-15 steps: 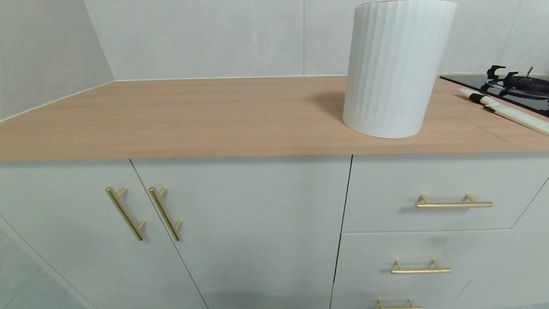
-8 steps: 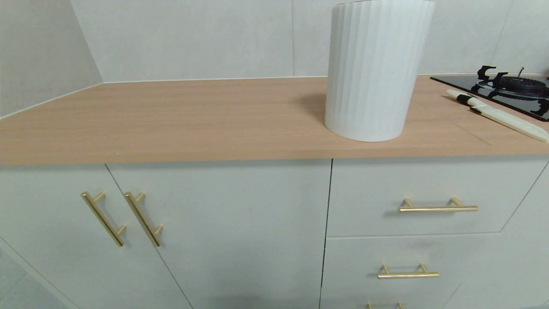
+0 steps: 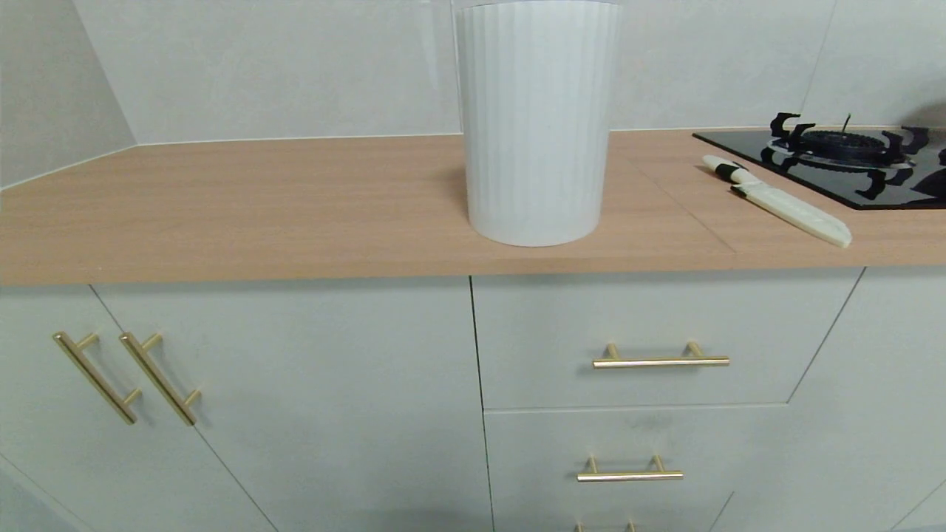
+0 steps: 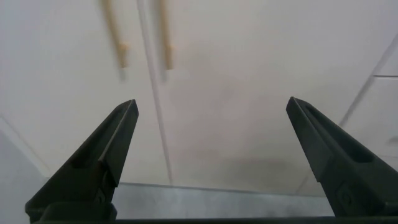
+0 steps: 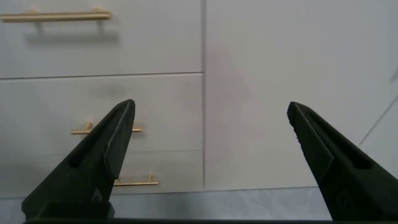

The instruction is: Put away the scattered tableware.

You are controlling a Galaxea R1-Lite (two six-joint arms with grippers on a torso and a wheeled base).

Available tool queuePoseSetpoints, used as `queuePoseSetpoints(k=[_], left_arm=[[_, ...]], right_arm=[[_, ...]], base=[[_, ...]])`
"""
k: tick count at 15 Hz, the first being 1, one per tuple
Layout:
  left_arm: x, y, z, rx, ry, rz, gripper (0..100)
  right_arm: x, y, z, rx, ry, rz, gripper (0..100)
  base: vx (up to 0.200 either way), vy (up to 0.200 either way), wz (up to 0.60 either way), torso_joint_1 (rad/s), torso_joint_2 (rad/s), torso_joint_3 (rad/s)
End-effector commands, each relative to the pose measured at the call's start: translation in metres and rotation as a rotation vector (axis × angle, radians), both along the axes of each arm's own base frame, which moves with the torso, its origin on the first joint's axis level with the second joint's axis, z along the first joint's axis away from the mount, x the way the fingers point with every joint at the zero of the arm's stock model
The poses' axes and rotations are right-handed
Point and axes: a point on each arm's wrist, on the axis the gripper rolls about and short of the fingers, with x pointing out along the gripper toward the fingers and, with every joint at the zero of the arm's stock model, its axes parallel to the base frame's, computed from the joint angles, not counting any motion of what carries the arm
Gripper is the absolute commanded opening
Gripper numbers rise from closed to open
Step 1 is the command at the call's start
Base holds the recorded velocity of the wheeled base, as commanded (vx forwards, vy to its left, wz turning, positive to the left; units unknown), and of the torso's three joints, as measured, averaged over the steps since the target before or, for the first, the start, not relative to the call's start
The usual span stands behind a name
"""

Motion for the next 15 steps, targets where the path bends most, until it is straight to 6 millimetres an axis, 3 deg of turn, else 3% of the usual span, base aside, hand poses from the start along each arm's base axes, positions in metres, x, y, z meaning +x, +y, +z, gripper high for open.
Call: queuePoseSetpoints(k=[1,13,15], left_arm=[[0.0001,0.0,0.0001,0.0,0.001,0.0,100],[0.0,0.0,0.0,0.0,-0.001,0.0,100],[0.0,0.0,0.0,0.0,-0.001,0.0,100]], right_arm=[[0.0001,0.0,0.0001,0.0,0.001,0.0,100],[0.0001,0.0,0.0001,-0.002,0.001,0.0,100],[0.0001,0.0,0.0001,-0.002,0.001,0.0,100]], base=[[0.0,0.0,0.0,0.0,0.0,0.0],[0.0,0.0,0.0,0.0,0.0,0.0],[0.0,0.0,0.0,0.01,-0.22,-0.215]])
